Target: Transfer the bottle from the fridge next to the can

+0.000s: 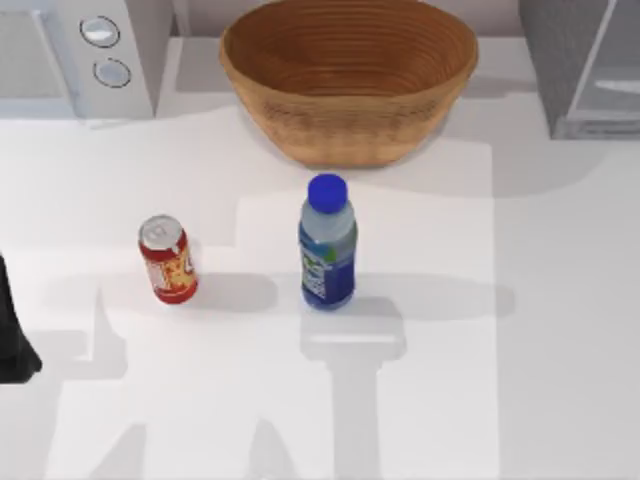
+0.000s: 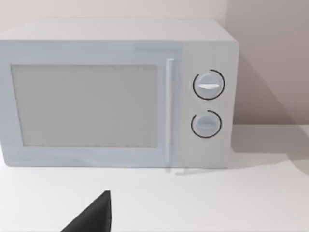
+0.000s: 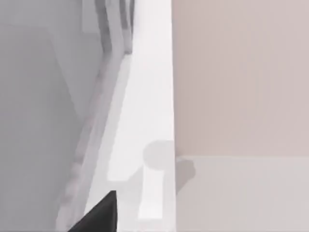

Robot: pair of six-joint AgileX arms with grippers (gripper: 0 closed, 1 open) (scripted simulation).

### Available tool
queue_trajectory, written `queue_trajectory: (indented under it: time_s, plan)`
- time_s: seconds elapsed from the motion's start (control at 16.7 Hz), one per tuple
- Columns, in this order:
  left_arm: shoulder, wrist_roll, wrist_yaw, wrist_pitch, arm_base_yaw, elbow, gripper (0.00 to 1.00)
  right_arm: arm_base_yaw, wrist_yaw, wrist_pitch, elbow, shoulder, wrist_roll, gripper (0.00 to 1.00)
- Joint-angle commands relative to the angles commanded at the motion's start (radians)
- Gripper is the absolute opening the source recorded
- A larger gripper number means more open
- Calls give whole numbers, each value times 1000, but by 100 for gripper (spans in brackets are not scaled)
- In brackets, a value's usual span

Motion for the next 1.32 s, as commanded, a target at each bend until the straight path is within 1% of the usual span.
queue_trajectory:
  time_s: [0.18,0.48,0.66,0.84,1.2,1.32]
  plan:
    - [0,0,0,0,0,0,100,54,10,64,-2,-2,66,100]
    - [0,0,0,0,0,0,100,47,11,69,-8,-7,67,100]
    - [0,0,0,0,0,0,100,108,68,97,-27,-20,117,100]
    - [0,0,0,0,0,0,100,261,189,154,-73,-48,221,100]
    - [0,0,0,0,0,0,100,701,512,305,-208,-135,499,100]
    - [0,0,0,0,0,0,100,827,610,352,-250,-167,585,100]
